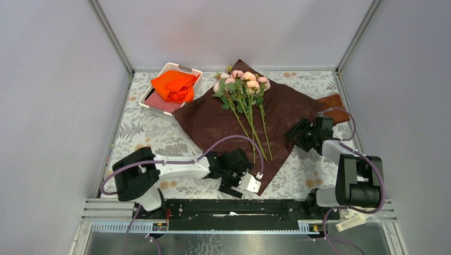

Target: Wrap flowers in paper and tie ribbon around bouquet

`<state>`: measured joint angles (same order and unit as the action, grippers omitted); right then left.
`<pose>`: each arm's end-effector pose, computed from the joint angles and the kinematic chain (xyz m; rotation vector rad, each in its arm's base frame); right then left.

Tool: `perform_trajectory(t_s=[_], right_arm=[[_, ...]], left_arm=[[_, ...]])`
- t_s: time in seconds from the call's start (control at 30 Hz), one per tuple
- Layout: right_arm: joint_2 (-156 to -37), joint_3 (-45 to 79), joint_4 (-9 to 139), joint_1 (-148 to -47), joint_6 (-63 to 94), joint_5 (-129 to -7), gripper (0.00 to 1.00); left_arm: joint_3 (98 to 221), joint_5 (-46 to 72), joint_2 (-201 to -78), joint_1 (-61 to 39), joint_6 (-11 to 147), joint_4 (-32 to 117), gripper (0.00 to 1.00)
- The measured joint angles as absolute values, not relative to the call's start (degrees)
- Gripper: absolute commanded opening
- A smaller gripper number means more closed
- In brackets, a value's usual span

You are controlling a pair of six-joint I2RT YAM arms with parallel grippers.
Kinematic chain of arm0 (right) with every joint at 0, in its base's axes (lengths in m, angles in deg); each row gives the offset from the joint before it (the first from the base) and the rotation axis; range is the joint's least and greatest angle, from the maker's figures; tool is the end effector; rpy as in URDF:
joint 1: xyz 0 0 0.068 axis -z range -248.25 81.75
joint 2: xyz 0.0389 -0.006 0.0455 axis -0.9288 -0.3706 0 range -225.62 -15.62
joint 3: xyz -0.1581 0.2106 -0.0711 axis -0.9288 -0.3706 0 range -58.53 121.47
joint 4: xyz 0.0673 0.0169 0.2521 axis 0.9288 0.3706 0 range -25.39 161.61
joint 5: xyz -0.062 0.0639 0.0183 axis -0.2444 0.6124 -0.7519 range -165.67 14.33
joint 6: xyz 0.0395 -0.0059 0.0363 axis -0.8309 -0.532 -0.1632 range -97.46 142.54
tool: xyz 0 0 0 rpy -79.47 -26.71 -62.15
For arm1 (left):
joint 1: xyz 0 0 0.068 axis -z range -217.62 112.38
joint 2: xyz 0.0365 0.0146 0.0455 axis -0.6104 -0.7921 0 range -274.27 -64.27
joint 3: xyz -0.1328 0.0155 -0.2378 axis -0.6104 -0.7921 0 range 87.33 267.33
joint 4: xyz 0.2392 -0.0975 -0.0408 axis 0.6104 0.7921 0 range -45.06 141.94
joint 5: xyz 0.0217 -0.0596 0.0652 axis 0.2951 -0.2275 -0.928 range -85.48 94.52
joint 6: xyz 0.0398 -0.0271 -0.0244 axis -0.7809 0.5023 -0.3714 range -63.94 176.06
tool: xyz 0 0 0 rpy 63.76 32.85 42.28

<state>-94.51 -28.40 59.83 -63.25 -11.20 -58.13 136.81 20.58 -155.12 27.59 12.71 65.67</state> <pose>0.2533 -0.0114 0.1528 0.6393 2.2860 0.6036 0.1160 -0.2749 0.1648 2.2256 1.4850 -0.4963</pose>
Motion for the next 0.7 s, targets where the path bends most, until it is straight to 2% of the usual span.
perform_trajectory(t_s=[0.33,0.43,0.57,0.7], right_arm=[[-95.4,-29.6,58.5,-63.2,-12.3,-50.3,0.71],[-92.6,-31.2,60.9,-63.3,-12.3,-49.1,0.71],[-88.7,-32.1,64.6,-63.6,-12.5,-47.9,0.70],[-86.6,-32.1,66.5,-64.8,-12.7,-47.5,0.70]], left_arm=[[130.7,13.2,-154.8,29.6,9.3,46.9,0.98],[128.2,9.4,-154.7,29.9,8.4,39.9,0.94],[125.9,5.3,-154.7,29.9,7.9,35.2,0.78],[125.5,4.1,-154.8,29.9,8.8,35.5,0.52]])
